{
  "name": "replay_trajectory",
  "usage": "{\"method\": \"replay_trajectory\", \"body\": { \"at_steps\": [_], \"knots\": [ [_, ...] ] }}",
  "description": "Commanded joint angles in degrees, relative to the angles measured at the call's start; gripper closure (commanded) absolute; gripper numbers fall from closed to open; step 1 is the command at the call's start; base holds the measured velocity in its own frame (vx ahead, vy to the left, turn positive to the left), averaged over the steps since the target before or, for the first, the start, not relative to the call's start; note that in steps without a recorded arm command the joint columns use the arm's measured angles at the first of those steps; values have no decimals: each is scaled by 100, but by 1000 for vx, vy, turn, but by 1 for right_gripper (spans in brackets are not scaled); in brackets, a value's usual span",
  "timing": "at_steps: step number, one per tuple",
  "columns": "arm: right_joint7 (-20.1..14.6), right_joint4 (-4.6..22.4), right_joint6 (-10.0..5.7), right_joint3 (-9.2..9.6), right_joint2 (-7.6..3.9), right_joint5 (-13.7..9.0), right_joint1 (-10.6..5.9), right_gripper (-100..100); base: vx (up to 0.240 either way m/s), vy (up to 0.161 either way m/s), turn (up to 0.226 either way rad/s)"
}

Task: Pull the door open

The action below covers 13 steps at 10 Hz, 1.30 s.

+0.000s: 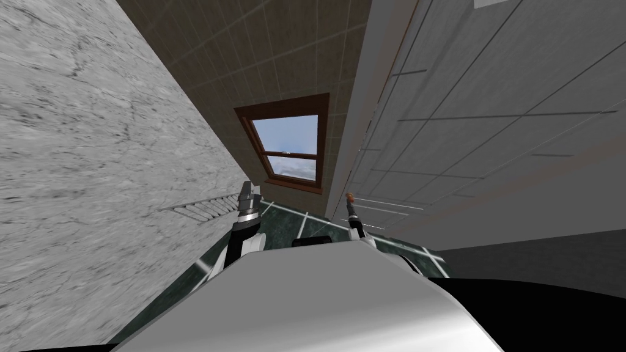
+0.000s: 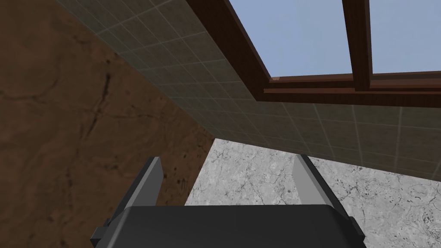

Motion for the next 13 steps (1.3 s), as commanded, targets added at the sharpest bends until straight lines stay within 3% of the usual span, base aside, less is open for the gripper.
{"method": "replay_trajectory", "body": {
  "at_steps": [1, 12, 13],
  "knots": [
    [213, -24, 3, -22, -18, 33, 27, -100, -21, 26, -6],
    [1847, 68, -165, -313, -240, 429, 170, -100, -18, 26, -5],
    [1877, 68, -165, -313, -240, 429, 170, -100, -14, 22, -5]
  ]
}}
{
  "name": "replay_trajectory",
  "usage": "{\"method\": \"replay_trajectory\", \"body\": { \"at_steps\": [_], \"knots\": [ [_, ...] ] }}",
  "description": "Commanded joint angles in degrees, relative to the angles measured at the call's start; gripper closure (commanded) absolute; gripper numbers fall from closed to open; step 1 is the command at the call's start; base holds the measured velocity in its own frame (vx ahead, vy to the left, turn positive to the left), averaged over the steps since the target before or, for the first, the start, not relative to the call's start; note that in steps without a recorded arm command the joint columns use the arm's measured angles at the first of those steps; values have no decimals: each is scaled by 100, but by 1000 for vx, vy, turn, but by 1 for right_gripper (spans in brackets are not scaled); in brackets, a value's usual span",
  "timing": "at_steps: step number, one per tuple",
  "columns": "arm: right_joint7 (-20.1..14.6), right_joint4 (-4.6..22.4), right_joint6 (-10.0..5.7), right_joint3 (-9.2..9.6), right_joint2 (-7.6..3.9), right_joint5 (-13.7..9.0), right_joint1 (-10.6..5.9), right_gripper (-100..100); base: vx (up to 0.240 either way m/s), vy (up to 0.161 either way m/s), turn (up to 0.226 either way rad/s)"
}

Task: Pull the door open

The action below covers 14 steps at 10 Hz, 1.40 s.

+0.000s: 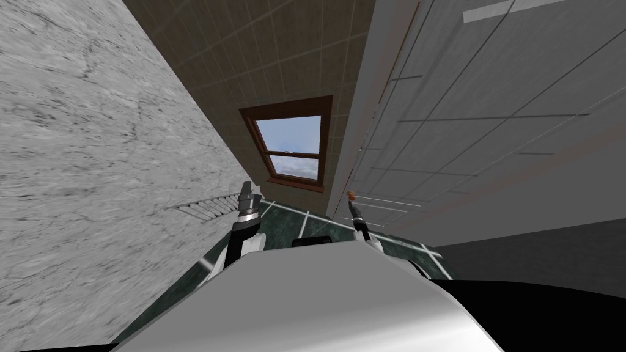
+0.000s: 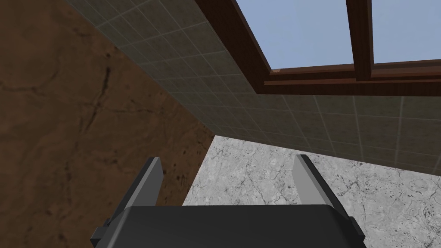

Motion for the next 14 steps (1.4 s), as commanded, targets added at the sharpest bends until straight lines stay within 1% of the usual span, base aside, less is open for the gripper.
{"method": "replay_trajectory", "body": {
  "at_steps": [1, 2, 3, 4, 5, 6, 7, 8, 9, 10, 11, 12, 13, 14],
  "knots": [
    [286, 53, -56, -50, -40, 66, 11, -100, -16, 23, -4],
    [429, 67, -80, -92, -71, 123, 31, -100, -24, 36, -9],
    [531, 67, -80, -92, -71, 123, 31, -100, -20, 29, -6],
    [735, 80, -104, -133, -103, 179, 51, -100, -19, 26, -5],
    [768, 80, -104, -133, -103, 179, 51, -100, -14, 21, -3],
    [1004, 92, -127, -173, -134, 234, 71, -100, -16, 25, -3],
    [1145, 105, -149, -212, -163, 287, 90, -100, -18, 35, -10],
    [1240, 105, -149, -212, -163, 287, 90, -100, -16, 22, -6],
    [1441, 117, -171, -251, -192, 338, 109, -100, -17, 23, -2],
    [1473, 117, -171, -251, -192, 338, 109, -100, -14, 18, -3],
    [1699, 128, -192, -286, -219, 386, 126, -100, -13, 21, -5],
    [1848, 139, -212, -321, -246, 434, 143, -100, -18, 25, -8],
    [1925, 139, -212, -321, -246, 434, 143, -100, -17, 20, -4],
    [2133, 149, -230, -352, -269, 476, 158, -100, -19, 22, -2]
  ]
}}
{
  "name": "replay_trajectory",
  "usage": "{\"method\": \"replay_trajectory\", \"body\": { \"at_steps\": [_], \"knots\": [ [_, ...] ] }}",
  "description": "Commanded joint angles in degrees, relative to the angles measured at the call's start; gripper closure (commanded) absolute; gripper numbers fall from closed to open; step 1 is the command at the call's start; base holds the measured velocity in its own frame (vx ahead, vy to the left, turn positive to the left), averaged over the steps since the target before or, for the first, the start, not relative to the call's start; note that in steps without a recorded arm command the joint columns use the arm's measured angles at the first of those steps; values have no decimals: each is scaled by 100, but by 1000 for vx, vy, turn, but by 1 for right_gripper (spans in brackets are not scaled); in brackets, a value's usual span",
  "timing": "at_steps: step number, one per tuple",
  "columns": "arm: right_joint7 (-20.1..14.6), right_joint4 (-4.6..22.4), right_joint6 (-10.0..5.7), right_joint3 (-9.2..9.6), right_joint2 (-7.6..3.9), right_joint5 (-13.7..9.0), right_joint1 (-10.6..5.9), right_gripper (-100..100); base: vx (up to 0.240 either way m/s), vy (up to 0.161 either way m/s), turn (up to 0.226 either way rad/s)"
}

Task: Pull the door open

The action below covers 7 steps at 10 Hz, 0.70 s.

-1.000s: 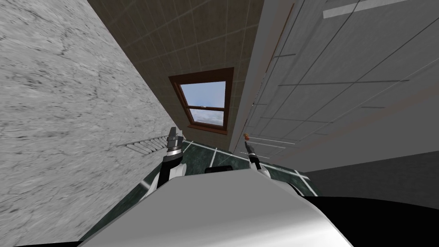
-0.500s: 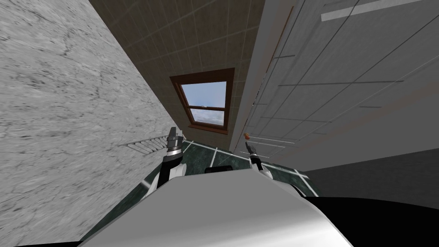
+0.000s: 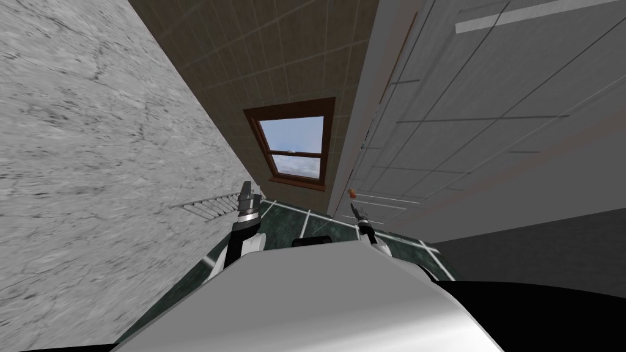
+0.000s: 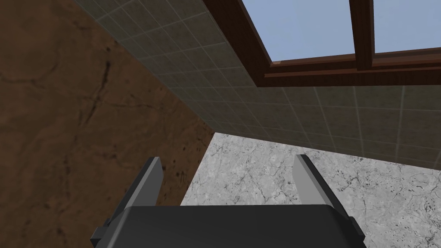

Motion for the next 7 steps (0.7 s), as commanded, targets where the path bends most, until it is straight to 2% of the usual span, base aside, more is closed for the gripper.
{"method": "replay_trajectory", "body": {
  "at_steps": [1, 2, 7],
  "knots": [
    [286, -44, 4, -45, -25, 64, 48, -100, -20, 26, -7],
    [336, -44, 4, -45, -25, 64, 48, -100, -14, 22, -4],
    [1099, -10, -57, -151, -106, 209, 100, -100, -13, 22, -4]
  ]
}}
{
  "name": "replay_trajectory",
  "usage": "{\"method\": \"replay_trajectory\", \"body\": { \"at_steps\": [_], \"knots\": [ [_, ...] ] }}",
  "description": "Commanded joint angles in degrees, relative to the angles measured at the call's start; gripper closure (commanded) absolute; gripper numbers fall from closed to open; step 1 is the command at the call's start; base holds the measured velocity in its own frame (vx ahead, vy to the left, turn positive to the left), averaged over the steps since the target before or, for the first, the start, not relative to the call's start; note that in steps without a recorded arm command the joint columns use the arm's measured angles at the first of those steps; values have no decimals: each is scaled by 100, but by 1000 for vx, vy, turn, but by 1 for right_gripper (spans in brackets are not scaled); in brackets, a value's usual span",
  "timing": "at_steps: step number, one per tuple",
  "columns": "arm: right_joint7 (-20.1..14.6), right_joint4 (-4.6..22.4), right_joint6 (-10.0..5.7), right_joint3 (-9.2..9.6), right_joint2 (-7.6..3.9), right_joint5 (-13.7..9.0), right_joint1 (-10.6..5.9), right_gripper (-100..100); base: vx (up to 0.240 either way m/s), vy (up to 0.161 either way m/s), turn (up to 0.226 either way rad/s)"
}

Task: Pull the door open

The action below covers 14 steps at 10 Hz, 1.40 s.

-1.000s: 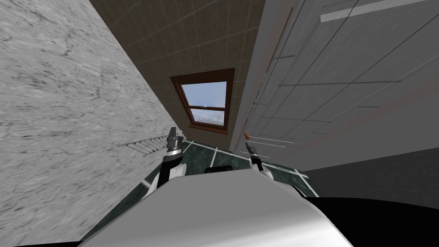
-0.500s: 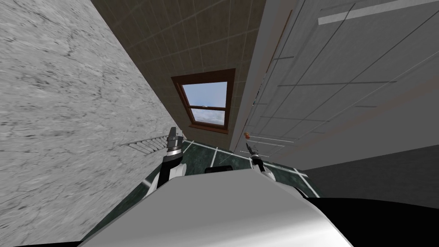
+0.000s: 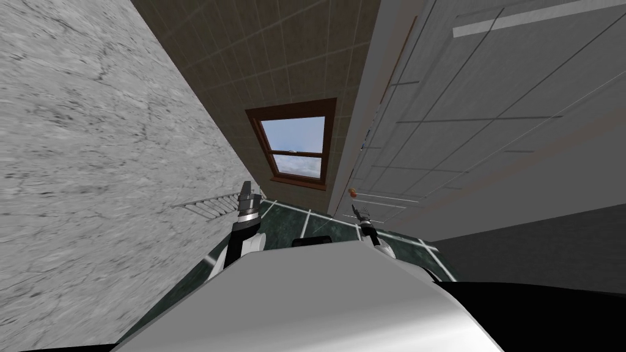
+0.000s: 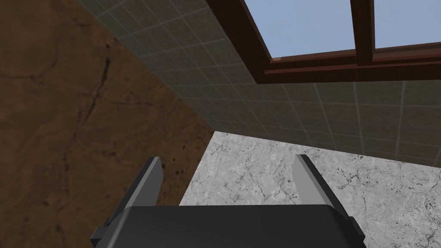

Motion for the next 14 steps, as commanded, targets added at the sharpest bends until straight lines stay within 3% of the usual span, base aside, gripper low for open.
{"method": "replay_trajectory", "body": {
  "at_steps": [1, 3, 10, 11, 14],
  "knots": [
    [220, -18, -3, -27, -17, 39, 29, -100, -17, 16, -4],
    [177, -11, 14, -37, -1, 15, 8, -100, 55, -14, 13],
    [265, -2, 75, -106, 37, -25, -48, -100, 187, -66, 31],
    [265, -2, 75, -106, 37, -25, -48, 100, -12, -2, -14],
    [265, -2, 75, -106, 37, -25, -48, 100, -27, 3, 3]
  ]
}}
